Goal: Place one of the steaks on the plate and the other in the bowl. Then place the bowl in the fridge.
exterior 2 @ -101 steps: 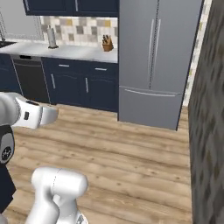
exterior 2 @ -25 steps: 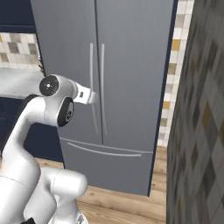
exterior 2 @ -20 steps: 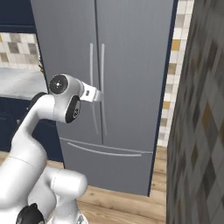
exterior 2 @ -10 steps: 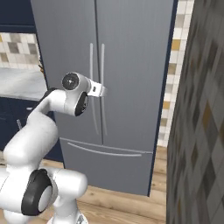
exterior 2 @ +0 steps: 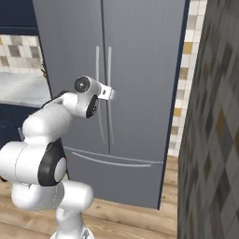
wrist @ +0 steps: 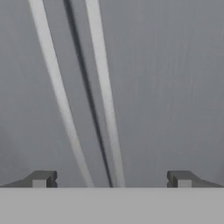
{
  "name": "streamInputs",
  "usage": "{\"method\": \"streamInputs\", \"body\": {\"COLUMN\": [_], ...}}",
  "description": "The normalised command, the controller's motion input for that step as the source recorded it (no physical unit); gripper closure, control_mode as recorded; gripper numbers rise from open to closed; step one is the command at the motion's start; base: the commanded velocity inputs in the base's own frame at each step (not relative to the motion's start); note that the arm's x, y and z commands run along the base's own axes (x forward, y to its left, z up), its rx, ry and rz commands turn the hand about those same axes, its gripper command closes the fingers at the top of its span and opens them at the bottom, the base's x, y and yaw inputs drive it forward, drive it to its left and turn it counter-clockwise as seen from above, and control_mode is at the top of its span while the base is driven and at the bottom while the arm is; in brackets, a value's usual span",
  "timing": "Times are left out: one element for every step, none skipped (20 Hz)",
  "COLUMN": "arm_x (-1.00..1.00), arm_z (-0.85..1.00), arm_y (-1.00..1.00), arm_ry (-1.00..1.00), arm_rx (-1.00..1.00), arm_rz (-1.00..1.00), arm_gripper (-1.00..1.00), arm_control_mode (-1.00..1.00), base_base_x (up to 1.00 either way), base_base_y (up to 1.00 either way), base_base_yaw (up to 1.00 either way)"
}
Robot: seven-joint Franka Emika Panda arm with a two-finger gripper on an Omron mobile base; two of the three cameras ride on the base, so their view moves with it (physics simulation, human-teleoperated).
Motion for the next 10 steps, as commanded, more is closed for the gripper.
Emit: {"method": "streamInputs", "body": {"arm_x": [0.69, 0.85, 0.71, 0.71, 0.65, 0.69, 0.71, 0.68, 0.65, 0.67], "arm_z": [-0.24, -0.27, -0.21, -0.16, -0.12, -0.16, -0.16, -0.16, -0.17, -0.19], "arm_y": [0.00, 0.00, -0.04, -0.10, -0.19, -0.16, -0.19, -0.21, -0.20, -0.12], "arm_ry": [0.00, 0.01, 0.00, 0.02, 0.01, 0.01, 0.00, 0.00, 0.00, 0.00], "arm_rx": [0.00, 0.00, 0.00, 0.00, 0.00, 0.00, 0.00, 0.00, 0.00, 0.00], "arm_rz": [0.00, 0.00, 0.00, 0.00, 0.00, 0.01, 0.01, 0.01, 0.01, 0.01], "arm_gripper": [-1.00, -1.00, -1.00, -1.00, -1.00, -1.00, -1.00, -1.00, -1.00, -1.00], "arm_control_mode": [-1.00, -1.00, -1.00, -1.00, -1.00, -1.00, -1.00, -1.00, -1.00, -1.00], "base_base_x": [0.00, 0.00, 0.00, 0.00, 0.00, 0.00, 0.00, 0.00, 0.00, 0.00], "base_base_y": [0.00, 0.00, 0.00, 0.00, 0.00, 0.00, 0.00, 0.00, 0.00, 0.00], "base_base_yaw": [0.00, 0.00, 0.00, 0.00, 0.00, 0.00, 0.00, 0.00, 0.00, 0.00]}}
